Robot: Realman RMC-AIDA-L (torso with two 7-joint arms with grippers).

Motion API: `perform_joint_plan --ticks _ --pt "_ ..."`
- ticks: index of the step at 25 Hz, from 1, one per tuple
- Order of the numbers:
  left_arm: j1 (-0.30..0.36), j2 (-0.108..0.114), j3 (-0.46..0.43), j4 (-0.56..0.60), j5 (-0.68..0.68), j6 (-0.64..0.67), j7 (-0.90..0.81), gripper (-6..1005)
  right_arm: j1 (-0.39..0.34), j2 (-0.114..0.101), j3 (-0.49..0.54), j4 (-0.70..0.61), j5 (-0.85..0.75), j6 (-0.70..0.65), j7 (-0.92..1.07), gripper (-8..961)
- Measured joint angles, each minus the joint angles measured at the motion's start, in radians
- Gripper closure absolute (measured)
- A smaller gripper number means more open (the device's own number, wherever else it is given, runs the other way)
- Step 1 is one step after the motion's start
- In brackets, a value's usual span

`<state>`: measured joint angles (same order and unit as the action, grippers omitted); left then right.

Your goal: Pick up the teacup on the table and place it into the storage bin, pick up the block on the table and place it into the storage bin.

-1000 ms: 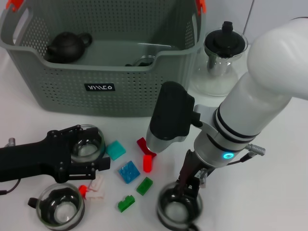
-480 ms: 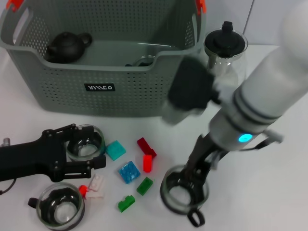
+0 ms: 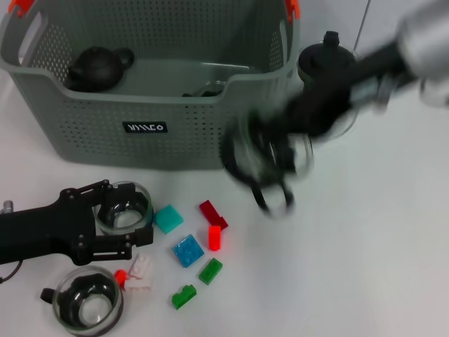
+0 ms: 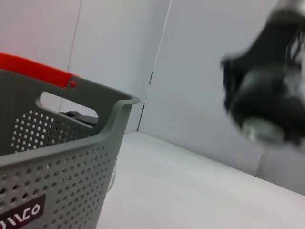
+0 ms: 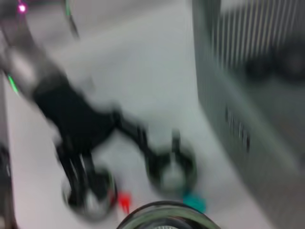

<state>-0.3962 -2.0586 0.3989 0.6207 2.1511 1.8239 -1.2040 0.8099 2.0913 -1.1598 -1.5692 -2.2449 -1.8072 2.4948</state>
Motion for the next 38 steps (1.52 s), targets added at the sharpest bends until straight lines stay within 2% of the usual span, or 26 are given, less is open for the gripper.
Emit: perform_joint_plan --ticks 4,6,9,12,15,18,28,38 --pt "-0.002 0.0 0.0 0.0 0.0 0.0 -0.001 166 0.117 -0.006 0.153 0.001 0.059 0.01 -0.004 896" --pt "-0.004 0.0 0.0 -0.001 0.0 0.0 -0.003 167 0.174 -0.012 0.166 0.036 0.034 0.058 -0.013 896" --pt "-0.005 0.0 0.0 -0.002 0.0 0.0 -0.003 167 0.266 -0.019 0.151 0.165 -0.047 0.166 -0.047 896" --pt "-0.005 0.0 0.0 -0.002 -0.001 0.0 -0.005 168 0.35 -0.012 0.132 0.313 -0.165 0.302 -0.085 897" --pt "-0.005 0.001 0.0 -0.003 -0.001 -0.001 -0.005 169 0.407 -0.001 0.09 0.442 -0.275 0.434 -0.098 897" --pt "-0.006 0.002 0.0 -0.003 -0.001 -0.002 -0.005 170 0.457 -0.003 0.047 0.61 -0.335 0.567 -0.109 897" --pt "-0.001 0.001 0.0 -0.003 0.0 -0.012 -0.002 173 0.527 -0.014 0.032 0.989 -0.394 0.911 -0.156 897" --pt "-0.001 -0.001 0.0 -0.003 -0.001 -0.012 -0.001 175 0.524 -0.009 0.007 1.082 -0.395 1.017 -0.172 896"
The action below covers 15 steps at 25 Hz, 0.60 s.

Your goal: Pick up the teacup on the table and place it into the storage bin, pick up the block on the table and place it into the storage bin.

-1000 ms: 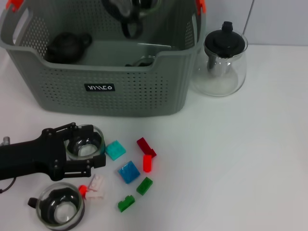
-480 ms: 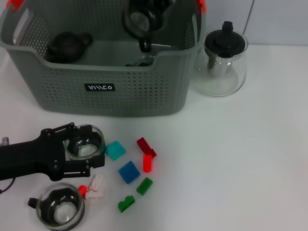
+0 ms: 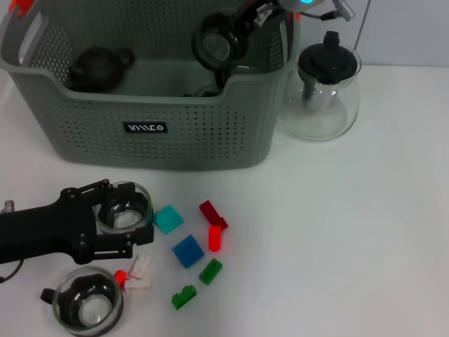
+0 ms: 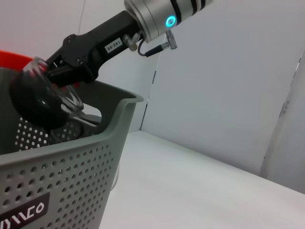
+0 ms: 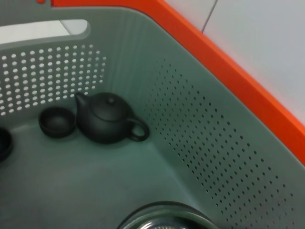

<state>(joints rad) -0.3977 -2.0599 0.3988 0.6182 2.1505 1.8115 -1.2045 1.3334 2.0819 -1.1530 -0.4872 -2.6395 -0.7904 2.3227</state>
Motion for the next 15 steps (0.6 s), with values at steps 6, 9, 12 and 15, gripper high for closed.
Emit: perform_joint_plan --ticks 6,9,12,15 --pt "0.0 -0.001 0.0 -0.001 0.0 0.0 0.0 177 -0.005 0.005 -0.019 0.017 0.0 0.028 0.0 896" --pt "0.001 0.0 0.0 -0.001 0.0 0.0 0.0 178 -0.008 0.009 -0.022 0.023 0.0 0.047 0.0 896" --pt "0.002 0.0 0.0 -0.002 0.0 0.0 0.0 179 -0.011 0.013 -0.029 0.024 0.0 0.053 0.0 897" --pt "0.002 0.0 0.0 -0.002 0.001 0.0 0.0 180 -0.011 0.014 -0.037 0.031 0.0 0.054 0.0 897"
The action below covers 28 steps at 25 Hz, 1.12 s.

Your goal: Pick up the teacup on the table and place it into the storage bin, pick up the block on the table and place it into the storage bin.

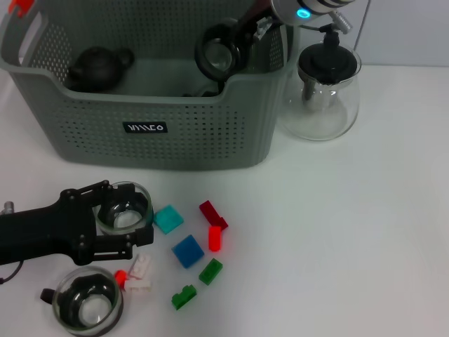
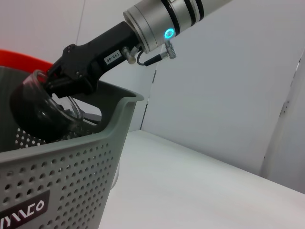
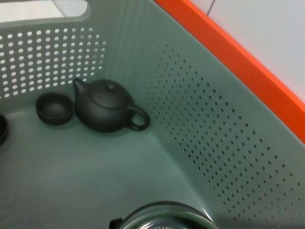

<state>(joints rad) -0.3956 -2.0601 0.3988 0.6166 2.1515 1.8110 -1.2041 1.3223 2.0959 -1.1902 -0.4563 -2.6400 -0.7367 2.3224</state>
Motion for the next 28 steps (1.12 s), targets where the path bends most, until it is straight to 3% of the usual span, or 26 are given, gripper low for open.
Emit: perform_joint_plan --ticks 13,24,28 --pt "-0.001 0.0 0.0 0.0 -0.001 -0.001 0.0 183 -0.009 0.001 -0.04 0.005 0.0 0.0 0.011 896" --pt "-0.003 0.0 0.0 0.0 -0.001 -0.001 0.0 186 -0.011 0.0 -0.04 0.0 0.0 -0.03 0.009 793" --pt "-0.001 0.0 -0.001 0.0 -0.001 -0.001 0.0 187 -0.017 0.001 -0.04 -0.033 0.0 -0.036 0.006 685"
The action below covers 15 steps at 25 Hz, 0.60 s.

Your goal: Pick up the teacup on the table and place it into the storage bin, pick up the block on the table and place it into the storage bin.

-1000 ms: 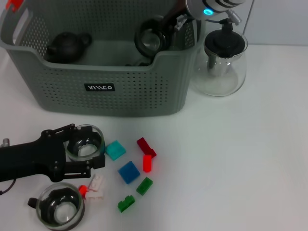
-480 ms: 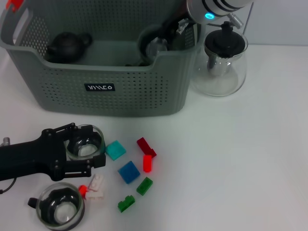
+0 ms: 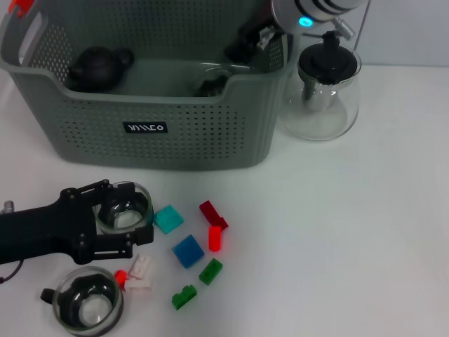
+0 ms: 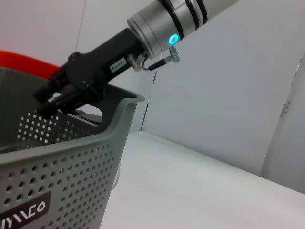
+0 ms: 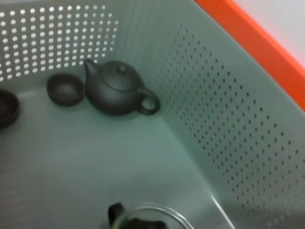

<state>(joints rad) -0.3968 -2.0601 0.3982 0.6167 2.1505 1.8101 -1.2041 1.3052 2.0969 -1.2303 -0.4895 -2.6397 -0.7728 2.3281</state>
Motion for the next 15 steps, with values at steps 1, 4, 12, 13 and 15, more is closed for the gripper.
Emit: perform_joint_plan --ticks 1,4,12,13,15 --pt "0.001 0.0 -0.002 0.0 0.0 0.0 0.0 188 -0.002 0.0 0.0 -0.011 0.0 -0.001 0.0 658" --pt "0.002 0.001 -0.011 0.0 0.0 0.001 0.0 188 -0.033 0.004 0.0 -0.113 0.01 -0.028 0.004 577" --pt "0.005 0.007 -0.041 0.002 0.003 0.013 0.0 191 -0.243 0.005 -0.017 -0.603 0.21 -0.185 -0.011 267" --pt "0.006 0.007 -0.042 0.003 0.003 0.013 0.0 191 -0.283 0.003 -0.029 -0.669 0.255 -0.2 -0.023 237" --pt "0.006 0.007 -0.045 0.004 0.003 0.013 0.0 192 -0.378 0.001 -0.051 -0.803 0.374 -0.238 -0.061 178"
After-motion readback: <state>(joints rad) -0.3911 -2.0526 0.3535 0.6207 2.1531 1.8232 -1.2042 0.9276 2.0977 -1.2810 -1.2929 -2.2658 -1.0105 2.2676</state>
